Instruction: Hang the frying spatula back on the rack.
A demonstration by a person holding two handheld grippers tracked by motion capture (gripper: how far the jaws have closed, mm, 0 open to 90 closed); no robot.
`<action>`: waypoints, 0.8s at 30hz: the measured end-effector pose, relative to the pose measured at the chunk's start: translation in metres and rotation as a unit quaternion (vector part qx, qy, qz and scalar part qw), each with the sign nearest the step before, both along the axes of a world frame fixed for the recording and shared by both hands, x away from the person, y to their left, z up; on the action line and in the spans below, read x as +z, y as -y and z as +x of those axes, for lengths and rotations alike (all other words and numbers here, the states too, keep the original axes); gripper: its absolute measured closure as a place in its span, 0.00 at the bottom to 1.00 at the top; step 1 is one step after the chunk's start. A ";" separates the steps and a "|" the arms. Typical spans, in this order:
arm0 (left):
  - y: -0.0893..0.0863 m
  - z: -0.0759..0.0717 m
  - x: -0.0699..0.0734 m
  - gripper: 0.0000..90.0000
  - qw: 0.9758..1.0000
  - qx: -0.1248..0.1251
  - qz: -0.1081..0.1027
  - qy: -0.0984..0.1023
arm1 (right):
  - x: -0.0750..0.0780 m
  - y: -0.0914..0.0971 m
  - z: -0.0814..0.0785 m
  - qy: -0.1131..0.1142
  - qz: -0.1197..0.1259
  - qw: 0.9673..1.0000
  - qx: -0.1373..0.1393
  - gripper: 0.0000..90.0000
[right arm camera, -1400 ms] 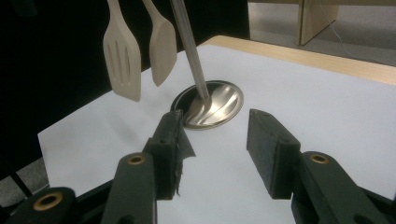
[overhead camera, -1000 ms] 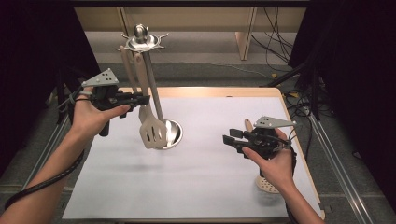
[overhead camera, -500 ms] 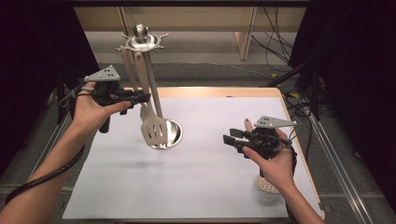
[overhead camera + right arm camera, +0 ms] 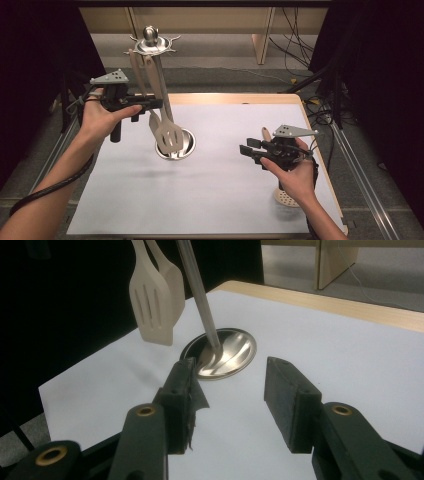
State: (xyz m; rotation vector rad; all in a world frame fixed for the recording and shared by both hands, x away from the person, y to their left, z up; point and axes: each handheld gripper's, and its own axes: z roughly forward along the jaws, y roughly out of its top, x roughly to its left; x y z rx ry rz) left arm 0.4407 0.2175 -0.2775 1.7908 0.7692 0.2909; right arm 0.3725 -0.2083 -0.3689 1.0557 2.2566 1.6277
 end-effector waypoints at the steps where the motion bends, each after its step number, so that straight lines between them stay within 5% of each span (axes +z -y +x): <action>1: -0.001 0.000 -0.001 0.81 1.000 0.006 -0.010 -0.003 | 0.000 0.000 0.000 0.001 0.000 1.000 0.000 0.63; 4: -0.005 0.001 -0.002 0.79 0.999 0.024 -0.023 0.001 | 0.000 0.000 0.001 0.015 -0.009 1.000 -0.004 0.63; 6: -0.006 0.001 -0.002 0.78 0.999 0.033 -0.024 0.005 | 0.000 -0.002 0.000 -0.004 0.003 1.000 0.001 0.63; 8: -0.007 0.000 -0.003 0.77 0.999 0.039 -0.030 0.006 | -0.002 -0.001 0.001 0.013 -0.006 1.000 -0.004 0.63; 9: -0.007 0.000 -0.003 0.77 0.999 0.043 -0.032 0.008 | -0.001 -0.002 0.000 -0.008 0.001 1.000 0.000 0.63; 15: -0.007 -0.002 -0.001 0.74 0.997 0.055 -0.051 0.026 | -0.002 -0.001 0.000 -0.003 -0.004 1.000 -0.001 0.63; 17: -0.007 -0.004 0.001 0.74 0.997 0.058 -0.051 0.031 | -0.002 -0.002 -0.002 -0.021 0.003 1.000 -0.006 0.63; 24: -0.008 -0.007 0.005 0.73 0.995 0.064 -0.063 0.041 | -0.003 0.000 0.000 -0.001 -0.004 1.000 -0.002 0.63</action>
